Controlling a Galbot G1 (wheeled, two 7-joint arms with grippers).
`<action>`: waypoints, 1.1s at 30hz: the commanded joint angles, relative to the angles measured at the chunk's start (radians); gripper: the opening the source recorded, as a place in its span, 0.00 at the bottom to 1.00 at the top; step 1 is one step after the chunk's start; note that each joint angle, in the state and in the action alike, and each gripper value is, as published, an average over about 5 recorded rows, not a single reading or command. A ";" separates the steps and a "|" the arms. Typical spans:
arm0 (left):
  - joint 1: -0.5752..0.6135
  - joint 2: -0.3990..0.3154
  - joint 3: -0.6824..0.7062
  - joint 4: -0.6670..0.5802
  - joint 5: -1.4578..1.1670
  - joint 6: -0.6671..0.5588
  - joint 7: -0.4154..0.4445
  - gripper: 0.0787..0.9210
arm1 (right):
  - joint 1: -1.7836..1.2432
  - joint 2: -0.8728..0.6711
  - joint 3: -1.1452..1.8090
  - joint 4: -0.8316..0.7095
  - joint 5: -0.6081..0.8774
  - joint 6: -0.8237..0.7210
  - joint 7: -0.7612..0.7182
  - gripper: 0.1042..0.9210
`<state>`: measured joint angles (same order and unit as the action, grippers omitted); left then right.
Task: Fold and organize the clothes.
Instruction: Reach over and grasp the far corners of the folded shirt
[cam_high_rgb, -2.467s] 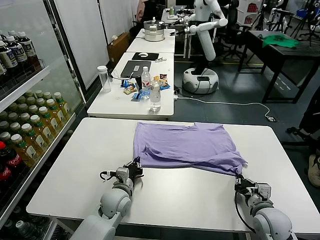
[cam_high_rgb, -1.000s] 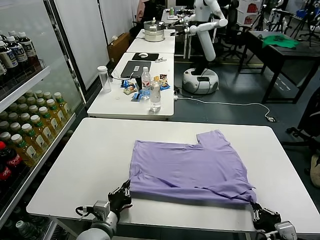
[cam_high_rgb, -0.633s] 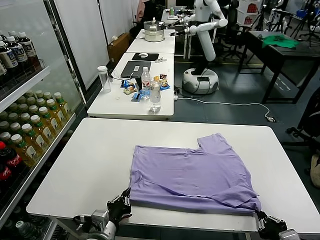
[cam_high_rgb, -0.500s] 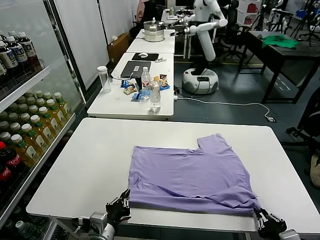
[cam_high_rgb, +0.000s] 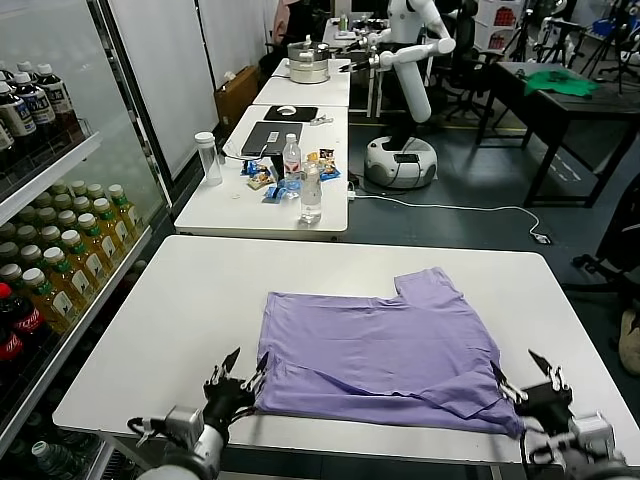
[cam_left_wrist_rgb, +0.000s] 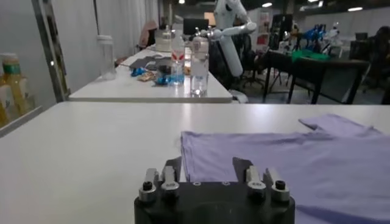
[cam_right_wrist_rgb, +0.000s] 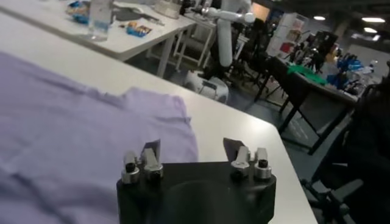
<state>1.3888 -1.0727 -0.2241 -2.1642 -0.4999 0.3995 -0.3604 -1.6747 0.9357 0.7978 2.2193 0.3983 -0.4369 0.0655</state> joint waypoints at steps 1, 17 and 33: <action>-0.421 -0.042 0.109 0.334 -0.114 0.010 -0.001 0.74 | 0.718 -0.065 -0.375 -0.449 0.185 -0.092 0.084 0.87; -0.720 -0.145 0.233 0.729 -0.103 0.063 0.001 0.88 | 1.132 0.061 -0.661 -0.888 0.179 -0.141 0.045 0.88; -0.716 -0.145 0.238 0.763 -0.142 0.110 -0.004 0.88 | 1.200 0.155 -0.719 -1.081 0.174 -0.142 -0.010 0.88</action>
<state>0.7242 -1.2099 -0.0032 -1.4666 -0.6176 0.4934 -0.3640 -0.5793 1.0376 0.1486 1.3047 0.5619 -0.5699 0.0748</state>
